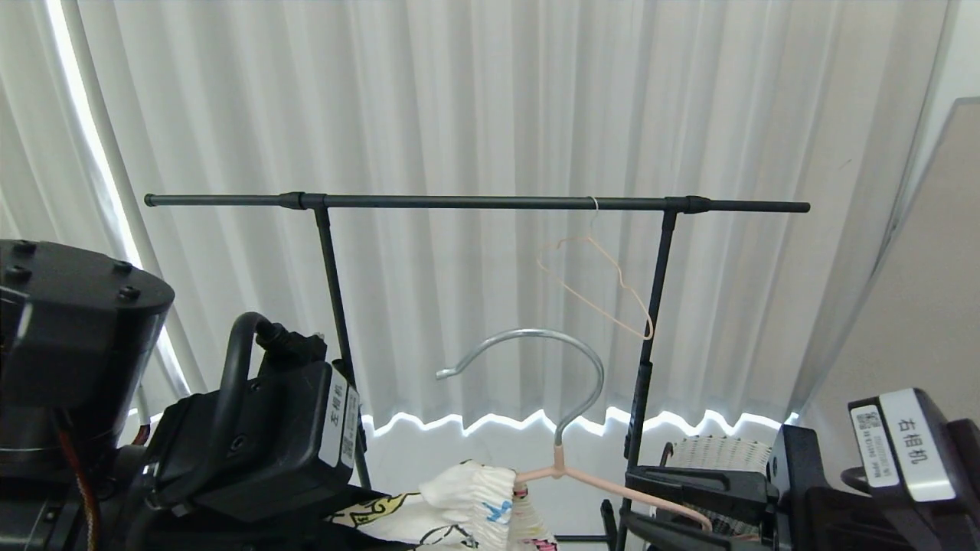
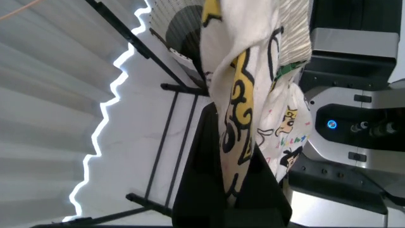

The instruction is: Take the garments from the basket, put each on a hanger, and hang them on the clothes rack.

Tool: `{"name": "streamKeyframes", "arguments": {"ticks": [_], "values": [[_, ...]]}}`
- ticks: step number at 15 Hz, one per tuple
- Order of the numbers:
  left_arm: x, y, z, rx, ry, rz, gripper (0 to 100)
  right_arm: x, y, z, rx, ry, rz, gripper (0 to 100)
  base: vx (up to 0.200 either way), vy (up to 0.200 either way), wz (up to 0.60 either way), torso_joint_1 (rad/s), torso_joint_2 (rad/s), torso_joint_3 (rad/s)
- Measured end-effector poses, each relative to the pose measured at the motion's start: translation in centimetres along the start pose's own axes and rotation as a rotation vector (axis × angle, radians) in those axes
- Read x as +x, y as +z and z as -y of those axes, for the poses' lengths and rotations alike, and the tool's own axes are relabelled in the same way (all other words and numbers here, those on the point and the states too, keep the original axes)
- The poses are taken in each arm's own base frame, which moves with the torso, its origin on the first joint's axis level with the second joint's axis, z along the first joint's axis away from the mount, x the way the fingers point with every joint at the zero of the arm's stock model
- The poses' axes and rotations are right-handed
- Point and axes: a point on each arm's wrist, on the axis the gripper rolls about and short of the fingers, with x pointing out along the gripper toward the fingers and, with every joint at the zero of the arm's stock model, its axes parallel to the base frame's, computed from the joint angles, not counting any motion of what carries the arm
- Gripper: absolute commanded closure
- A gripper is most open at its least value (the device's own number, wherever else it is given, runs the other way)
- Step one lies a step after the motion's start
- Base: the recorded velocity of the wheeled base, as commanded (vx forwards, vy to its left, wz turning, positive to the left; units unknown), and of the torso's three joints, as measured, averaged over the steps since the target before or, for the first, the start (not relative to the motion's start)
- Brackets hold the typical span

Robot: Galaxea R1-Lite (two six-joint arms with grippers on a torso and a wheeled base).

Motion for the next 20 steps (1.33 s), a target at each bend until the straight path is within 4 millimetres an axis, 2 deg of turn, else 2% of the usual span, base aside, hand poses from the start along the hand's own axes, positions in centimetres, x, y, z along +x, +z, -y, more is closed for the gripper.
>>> {"name": "streamKeyframes", "arguments": {"ticks": [5,7,10,12,15,17,20], "values": [[0.0,-0.8,-0.5,-0.024,0.043,-0.021,100,0.0,-0.2,0.4,-0.007,-0.084,-0.021,0,0.0,0.0,0.0,0.0,0.0,0.0],[0.0,-1.8,-1.4,-0.043,0.166,-0.052,100,-0.1,-0.5,0.9,0.0,-0.112,-0.031,0,0.0,0.0,0.0,0.0,0.0,0.0],[0.0,-2.1,-2.9,-0.021,0.435,-0.029,100,0.2,-1.1,2.0,0.027,-0.162,-0.062,0,0.0,0.0,0.0,0.0,0.0,0.0],[-0.3,-2.2,-3.4,-0.064,0.52,-0.027,100,0.6,-1.6,2.3,0.071,-0.173,-0.084,0,0.0,0.0,0.0,0.0,0.0,0.0],[-1.1,-1.0,-4.0,-0.171,0.571,0.041,100,1.5,-2.3,2.9,0.235,-0.196,-0.11,0,0.0,0.0,0.0,0.0,0.0,0.0],[-1.8,0.3,-4.4,-0.177,0.611,0.088,100,2.6,-2.3,3.3,0.354,-0.208,-0.104,0,0.0,0.0,0.0,0.0,0.0,0.0],[-2.6,2.1,-4.6,-0.156,0.634,0.145,100,4.4,-1.7,4.2,0.428,-0.278,-0.018,0,0.0,0.0,0.0,0.0,0.0,0.0]]}}
